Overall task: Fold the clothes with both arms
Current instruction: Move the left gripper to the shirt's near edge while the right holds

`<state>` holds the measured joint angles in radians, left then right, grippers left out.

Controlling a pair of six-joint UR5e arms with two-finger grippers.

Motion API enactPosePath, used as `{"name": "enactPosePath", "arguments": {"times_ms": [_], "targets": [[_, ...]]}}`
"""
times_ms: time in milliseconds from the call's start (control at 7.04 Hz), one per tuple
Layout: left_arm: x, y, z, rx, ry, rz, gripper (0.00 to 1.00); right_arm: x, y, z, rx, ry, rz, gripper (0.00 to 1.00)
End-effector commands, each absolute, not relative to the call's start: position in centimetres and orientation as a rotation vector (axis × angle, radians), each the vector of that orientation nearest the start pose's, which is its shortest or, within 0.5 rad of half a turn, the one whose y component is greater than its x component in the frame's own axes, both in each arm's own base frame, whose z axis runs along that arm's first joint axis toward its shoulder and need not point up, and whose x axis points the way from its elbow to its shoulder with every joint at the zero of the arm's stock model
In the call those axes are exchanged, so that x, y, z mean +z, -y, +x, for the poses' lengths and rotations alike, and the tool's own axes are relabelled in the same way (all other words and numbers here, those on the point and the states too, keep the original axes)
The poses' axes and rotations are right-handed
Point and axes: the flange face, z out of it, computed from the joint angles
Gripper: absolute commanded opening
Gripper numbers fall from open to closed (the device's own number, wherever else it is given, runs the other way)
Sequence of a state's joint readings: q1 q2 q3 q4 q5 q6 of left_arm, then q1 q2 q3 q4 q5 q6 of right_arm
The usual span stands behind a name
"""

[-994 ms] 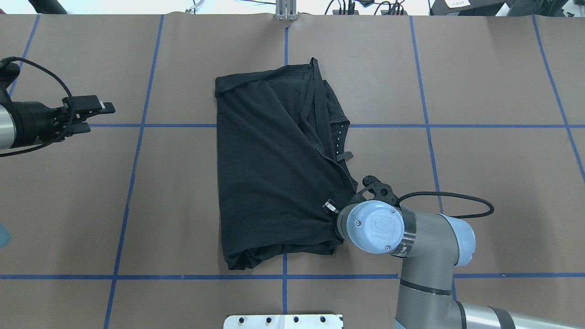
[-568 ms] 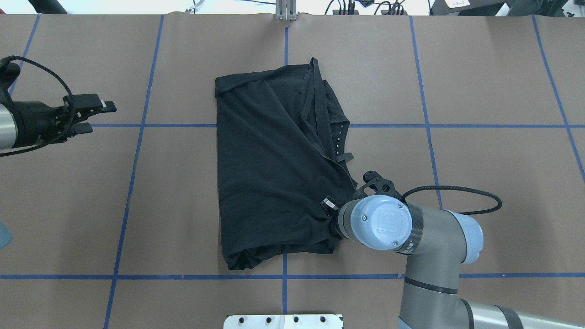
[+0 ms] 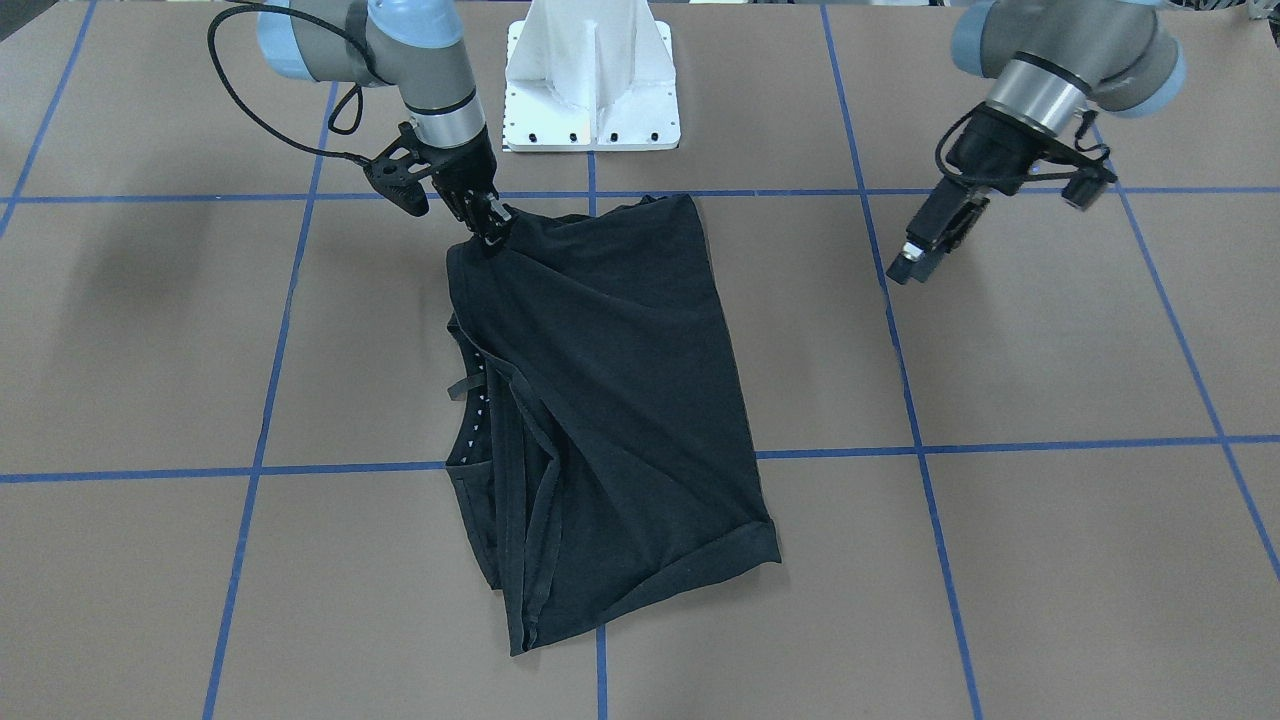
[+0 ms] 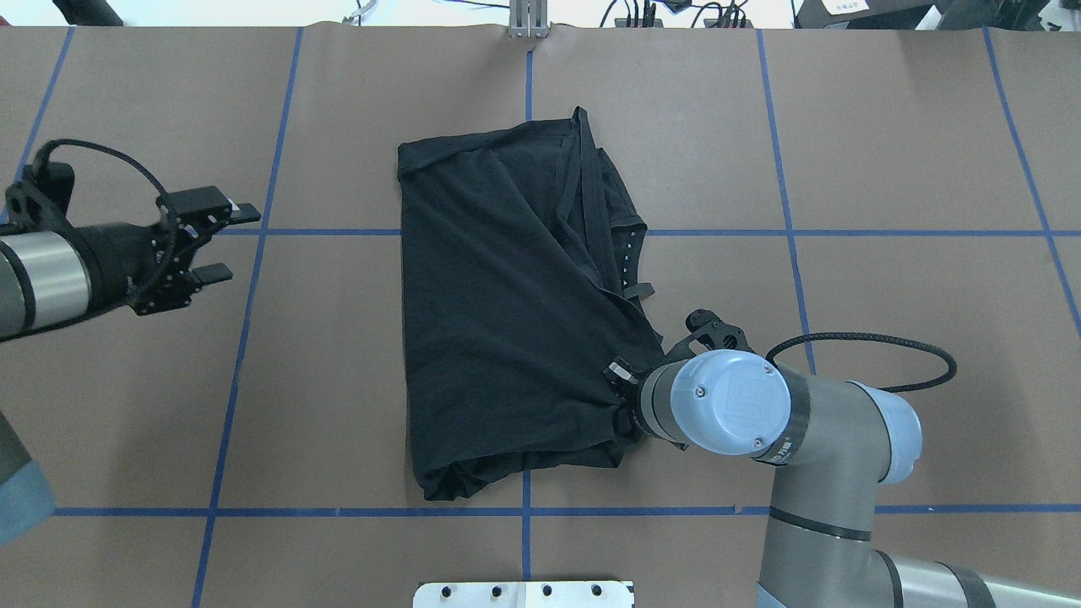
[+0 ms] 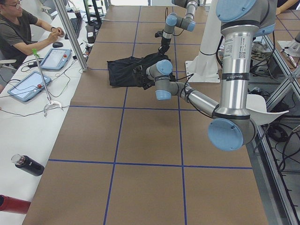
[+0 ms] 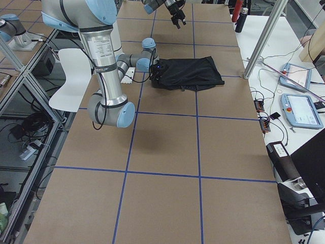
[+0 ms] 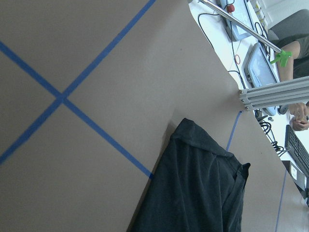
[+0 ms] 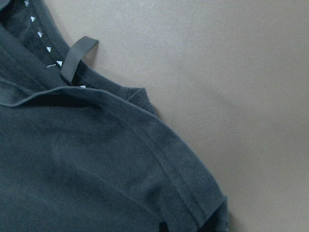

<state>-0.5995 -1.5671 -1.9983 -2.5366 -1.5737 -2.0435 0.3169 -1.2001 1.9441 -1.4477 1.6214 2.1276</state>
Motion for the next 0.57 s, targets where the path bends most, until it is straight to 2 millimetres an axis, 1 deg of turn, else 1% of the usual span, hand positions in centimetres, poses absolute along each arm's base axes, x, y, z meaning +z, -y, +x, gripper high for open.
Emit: {"name": "enactPosePath", "arguments": {"times_ms": [0, 142, 284, 426], "targets": [[31.4, 30.5, 37.5, -0.978, -1.360, -0.053, 1.00, 27.9, 29.7, -50.2, 0.781, 0.889, -0.187, 0.00], [30.7, 27.9, 41.1, -0.975, -1.277, -0.111, 1.00, 27.8, 29.6, -50.0, 0.779, 0.895, -0.190, 0.00], [31.1, 24.5, 44.0, -0.991, -1.249, -0.184, 1.00, 27.7, 29.5, -50.1, 0.777, 0.896, -0.191, 0.00], [30.6, 23.5, 45.3, -0.992, -1.253, -0.220, 1.00, 27.7, 29.5, -50.1, 0.775, 0.897, -0.192, 0.00]]}}
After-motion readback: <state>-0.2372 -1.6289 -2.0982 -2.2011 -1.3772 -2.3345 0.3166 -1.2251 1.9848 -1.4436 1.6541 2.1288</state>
